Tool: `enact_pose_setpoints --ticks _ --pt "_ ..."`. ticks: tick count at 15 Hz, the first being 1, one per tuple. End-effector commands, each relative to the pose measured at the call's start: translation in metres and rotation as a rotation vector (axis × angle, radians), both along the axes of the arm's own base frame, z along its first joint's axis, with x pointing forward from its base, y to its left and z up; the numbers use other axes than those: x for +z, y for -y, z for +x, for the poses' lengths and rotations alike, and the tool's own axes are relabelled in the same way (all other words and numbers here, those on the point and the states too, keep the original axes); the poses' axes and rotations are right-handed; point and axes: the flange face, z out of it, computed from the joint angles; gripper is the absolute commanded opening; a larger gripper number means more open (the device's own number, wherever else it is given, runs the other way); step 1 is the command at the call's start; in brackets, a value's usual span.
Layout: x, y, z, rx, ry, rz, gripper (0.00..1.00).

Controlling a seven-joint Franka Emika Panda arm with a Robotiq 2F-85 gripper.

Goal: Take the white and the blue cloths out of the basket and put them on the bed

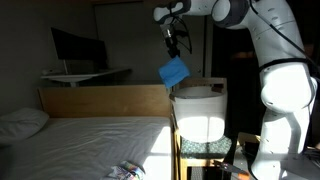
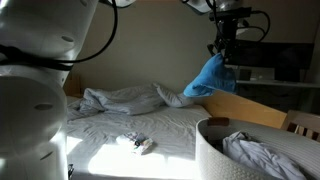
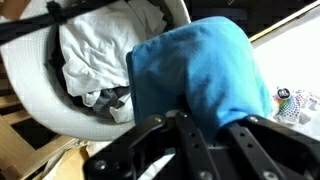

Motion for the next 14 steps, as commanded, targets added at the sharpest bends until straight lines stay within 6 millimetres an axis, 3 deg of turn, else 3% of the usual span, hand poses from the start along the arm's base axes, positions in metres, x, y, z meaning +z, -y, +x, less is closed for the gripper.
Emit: enact_pose_setpoints --ticks 1,5,6,7,9,11,12,14 --pt "0.020 -0.065 -0.030 0.101 0.039 0.077 0.10" --pt "0.030 -0.130 -0.057 0.176 0.092 0.114 0.10" --pt "0.028 -0.136 -0.062 0.184 0.117 0.114 0.09" --pt "0.033 -0.124 -0.039 0.182 0.066 0.100 0.16" --pt "0.033 -0.136 -0.051 0.199 0.090 0.098 0.16" --pt "0.031 -0.136 -0.056 0.197 0.092 0.097 0.16" --pt "0.030 -0.135 -0.057 0.195 0.092 0.097 0.10" --pt "0.018 -0.144 -0.049 0.202 0.084 0.133 0.10"
